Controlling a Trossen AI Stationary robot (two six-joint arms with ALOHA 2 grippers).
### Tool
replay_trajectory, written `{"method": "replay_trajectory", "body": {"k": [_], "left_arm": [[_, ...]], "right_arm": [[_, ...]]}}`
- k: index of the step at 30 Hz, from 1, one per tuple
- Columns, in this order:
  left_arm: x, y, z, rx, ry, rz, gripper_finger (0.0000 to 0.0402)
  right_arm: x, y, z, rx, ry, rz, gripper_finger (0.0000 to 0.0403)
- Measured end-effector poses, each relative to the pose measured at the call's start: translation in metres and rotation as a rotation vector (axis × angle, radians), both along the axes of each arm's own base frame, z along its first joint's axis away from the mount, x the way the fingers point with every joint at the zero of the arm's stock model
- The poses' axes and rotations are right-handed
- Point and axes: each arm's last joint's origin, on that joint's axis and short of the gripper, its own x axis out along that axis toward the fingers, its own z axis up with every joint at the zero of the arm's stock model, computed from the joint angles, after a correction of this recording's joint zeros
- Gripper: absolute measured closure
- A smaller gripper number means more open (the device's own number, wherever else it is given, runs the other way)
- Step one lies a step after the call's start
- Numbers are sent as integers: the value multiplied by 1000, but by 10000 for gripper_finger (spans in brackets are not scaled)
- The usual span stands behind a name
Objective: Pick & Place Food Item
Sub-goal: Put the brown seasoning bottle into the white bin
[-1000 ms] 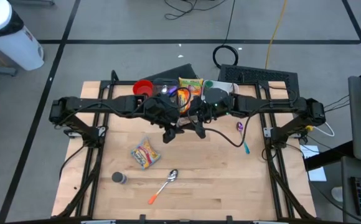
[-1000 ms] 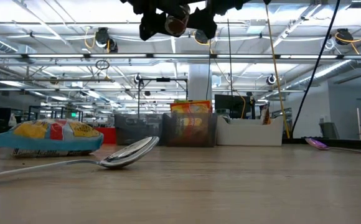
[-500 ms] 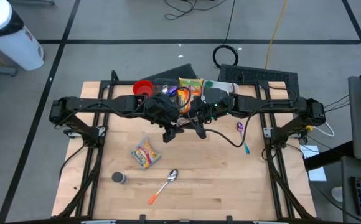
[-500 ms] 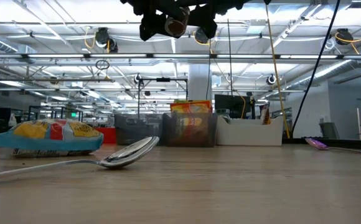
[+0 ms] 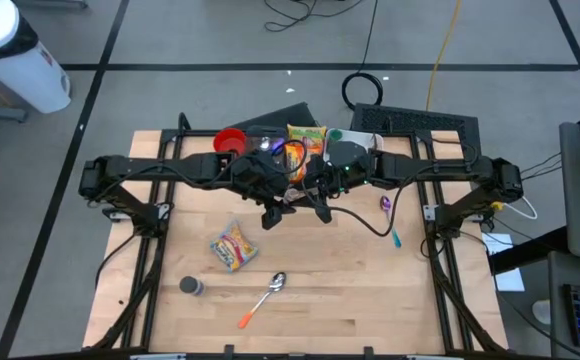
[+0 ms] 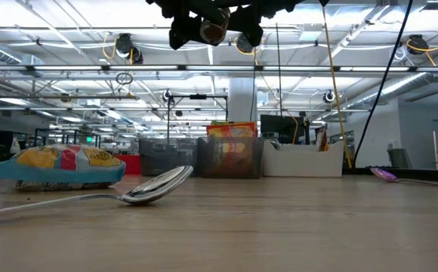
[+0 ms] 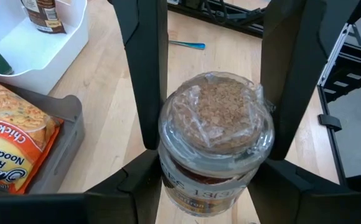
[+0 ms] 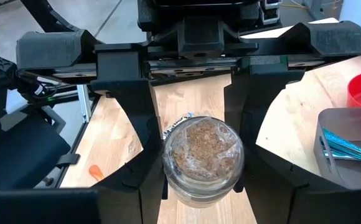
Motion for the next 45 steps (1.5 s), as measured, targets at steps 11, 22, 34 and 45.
{"method": "replay_trajectory", "body": {"k": [11, 22, 34, 45], "left_arm": [[1, 0, 2, -29, -20, 3, 124], [-1, 5, 7, -10, -56, -14, 120], [-41, 32, 42, 12, -127, 57, 119], [-96, 55, 69, 49, -159, 178, 119]], "right_arm": [[0, 0, 0, -12, -4, 3, 234], [-8, -8, 8, -19, -20, -21, 234], [-50, -30, 23, -72, 84, -145, 235], [-88, -52, 38, -163, 136, -389, 235]]}}
